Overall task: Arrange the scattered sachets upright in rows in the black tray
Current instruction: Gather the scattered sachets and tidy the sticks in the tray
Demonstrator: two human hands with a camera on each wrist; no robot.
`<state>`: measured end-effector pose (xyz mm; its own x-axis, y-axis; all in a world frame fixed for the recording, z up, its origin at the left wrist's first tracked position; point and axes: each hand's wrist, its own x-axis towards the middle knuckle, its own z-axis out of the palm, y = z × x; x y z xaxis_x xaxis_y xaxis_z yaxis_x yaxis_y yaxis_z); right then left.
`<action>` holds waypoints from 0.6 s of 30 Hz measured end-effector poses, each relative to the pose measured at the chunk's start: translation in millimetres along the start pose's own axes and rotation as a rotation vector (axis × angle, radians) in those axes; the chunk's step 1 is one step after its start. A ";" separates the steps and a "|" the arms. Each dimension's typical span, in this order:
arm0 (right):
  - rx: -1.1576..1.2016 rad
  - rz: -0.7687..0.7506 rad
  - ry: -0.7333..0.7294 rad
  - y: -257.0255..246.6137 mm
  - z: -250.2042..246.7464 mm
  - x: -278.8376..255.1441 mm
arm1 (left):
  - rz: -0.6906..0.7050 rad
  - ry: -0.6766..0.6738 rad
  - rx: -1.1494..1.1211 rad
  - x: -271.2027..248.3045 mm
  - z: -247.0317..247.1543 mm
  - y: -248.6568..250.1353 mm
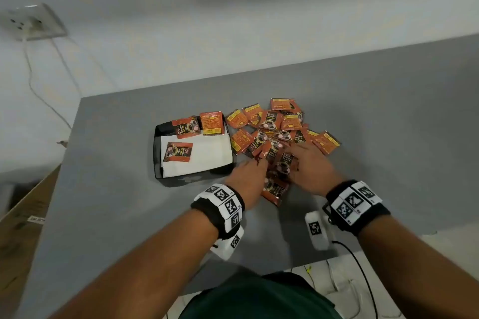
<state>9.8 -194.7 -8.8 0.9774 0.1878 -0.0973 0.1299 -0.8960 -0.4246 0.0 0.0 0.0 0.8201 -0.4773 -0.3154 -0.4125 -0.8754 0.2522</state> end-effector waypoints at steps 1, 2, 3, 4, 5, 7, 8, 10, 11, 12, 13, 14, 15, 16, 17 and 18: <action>-0.041 -0.044 -0.020 2.2 1.9 4.4 | -0.018 -0.007 0.019 1.6 0.8 -1.9; -0.098 -0.084 -0.056 0.6 0.3 7.2 | -0.027 0.010 0.021 1.8 1.1 -4.1; -0.148 -0.127 -0.093 0.0 0.4 11.1 | -0.032 0.018 0.030 1.0 2.7 -6.4; -0.182 -0.166 -0.126 -3.5 -0.8 13.9 | -0.035 0.020 0.043 -1.0 2.4 -6.6; -0.224 -0.201 -0.152 -4.6 -1.5 18.2 | -0.034 0.014 0.060 -1.4 2.3 -6.9; -0.289 -0.242 -0.177 -6.2 -3.6 22.8 | -0.021 0.035 0.084 -5.8 0.4 -4.9; -0.311 -0.235 -0.183 -8.1 -6.4 23.1 | 0.001 0.068 0.080 -8.8 -0.9 -5.1; -0.318 -0.225 -0.189 -9.5 -9.4 24.5 | 0.029 0.086 0.045 -14.8 -5.9 -6.6; -0.324 -0.220 -0.192 -9.4 -10.2 25.3 | 0.032 0.081 0.002 -18.1 -11.6 -6.2; -0.339 -0.220 -0.193 -9.5 -10.9 25.7 | 0.024 0.094 -0.055 -20.1 -17.1 -5.1; -0.360 -0.221 -0.192 -9.5 -11.6 26.1 | -0.013 0.107 -0.125 -20.7 -24.8 -3.7; -0.375 -0.226 -0.187 -9.6 -12.4 26.5 | -0.057 0.133 -0.203 -19.1 -31.6 -2.6; -0.379 -0.227 -0.185 -10.1 -13.8 27.0 | -0.099 0.155 -0.283 -15.4 -39.7 -0.8; -0.369 -0.224 -0.187 -10.0 -15.3 27.3 | -0.131 0.176 -0.364 -7.8 -45.9 1.1; -0.361 -0.230 -0.192 -10.7 -17.6 27.0 | -0.162 0.187 -0.448 1.3 -51.4 3.4; -0.349 -0.241 -0.188 -11.0 -19.4 26.3 | -0.202 0.197 -0.516 11.7 -54.7 5.9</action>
<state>37.3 -187.7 10.8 0.8693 0.4482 -0.2085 0.4296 -0.8936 -0.1299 28.8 -6.6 47.9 0.9410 -0.2387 -0.2400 -0.0346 -0.7731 0.6334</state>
